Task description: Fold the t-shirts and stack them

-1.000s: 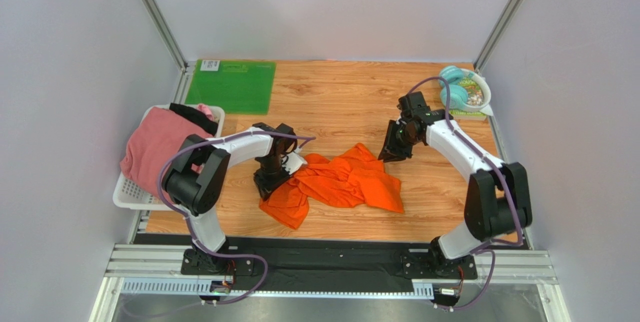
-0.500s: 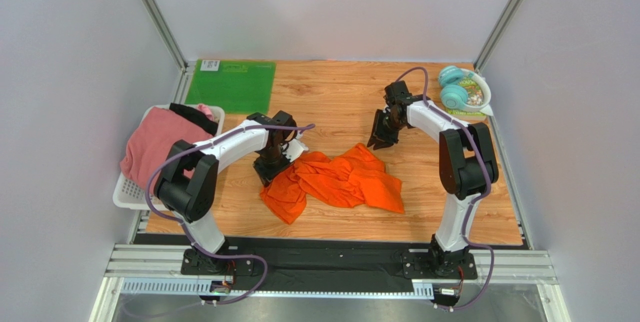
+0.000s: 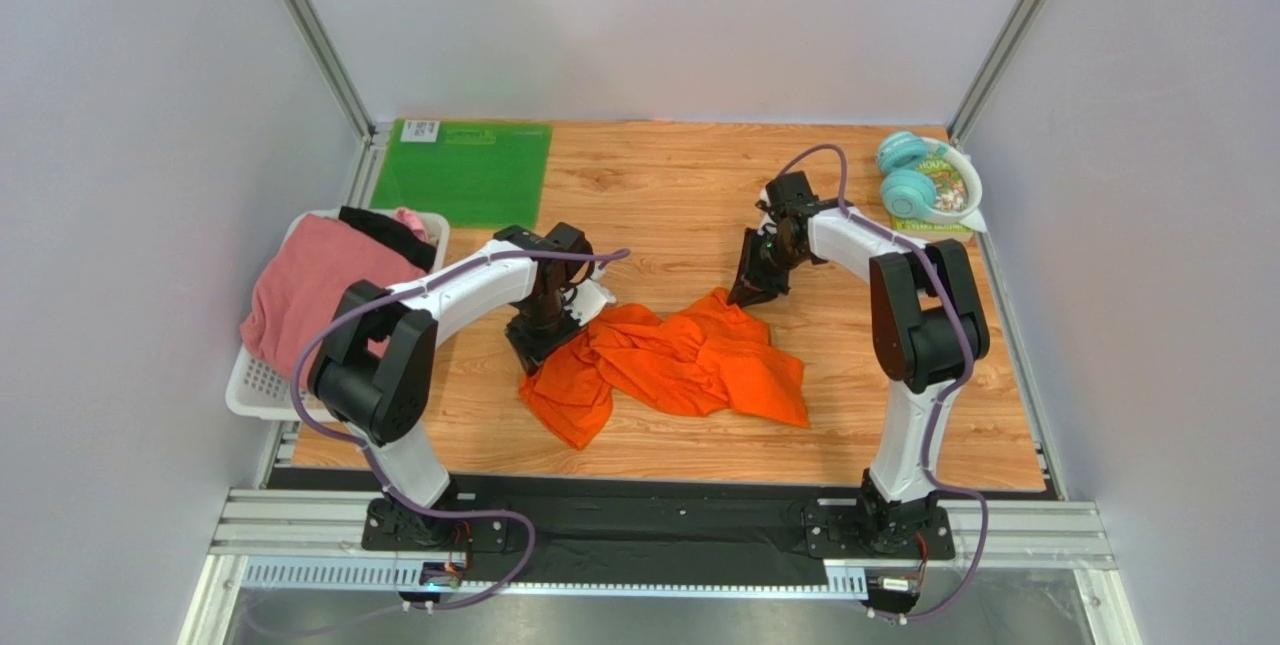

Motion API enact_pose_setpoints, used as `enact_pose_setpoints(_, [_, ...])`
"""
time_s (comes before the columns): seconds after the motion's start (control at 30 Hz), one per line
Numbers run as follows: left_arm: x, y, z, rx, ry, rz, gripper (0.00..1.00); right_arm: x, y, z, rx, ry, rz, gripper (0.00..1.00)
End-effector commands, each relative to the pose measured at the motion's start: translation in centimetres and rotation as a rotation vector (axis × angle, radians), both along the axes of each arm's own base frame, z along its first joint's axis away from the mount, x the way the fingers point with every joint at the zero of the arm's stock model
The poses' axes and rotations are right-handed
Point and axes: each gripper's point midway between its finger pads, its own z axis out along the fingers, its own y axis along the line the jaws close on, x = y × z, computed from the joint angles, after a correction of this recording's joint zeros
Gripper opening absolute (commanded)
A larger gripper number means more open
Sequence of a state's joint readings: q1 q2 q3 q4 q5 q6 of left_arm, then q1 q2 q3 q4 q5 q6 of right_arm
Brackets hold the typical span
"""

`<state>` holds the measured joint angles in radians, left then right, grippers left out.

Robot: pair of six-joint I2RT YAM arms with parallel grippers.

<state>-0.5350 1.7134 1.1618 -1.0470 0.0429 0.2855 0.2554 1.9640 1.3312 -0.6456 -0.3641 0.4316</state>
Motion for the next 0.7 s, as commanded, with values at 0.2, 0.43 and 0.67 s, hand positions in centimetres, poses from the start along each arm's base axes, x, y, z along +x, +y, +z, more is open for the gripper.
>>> enact_pose_setpoints(0.2, [0.5,0.2,0.9,0.002,-0.041,0.001,0.00,-0.6,1.4,-0.3,0.024,-0.014,0.059,0.00])
enact_pose_setpoints(0.43, [5.2,1.9,6.8,0.053,-0.241,0.016,0.00,2.0,0.9,14.0,0.044,-0.363,0.026,0.00])
enact_pose_setpoints(0.67, [8.7,2.8,20.2,0.001,-0.555,0.049,0.00,-1.6,-0.8,31.2,0.124,-0.736,-0.013,0.00])
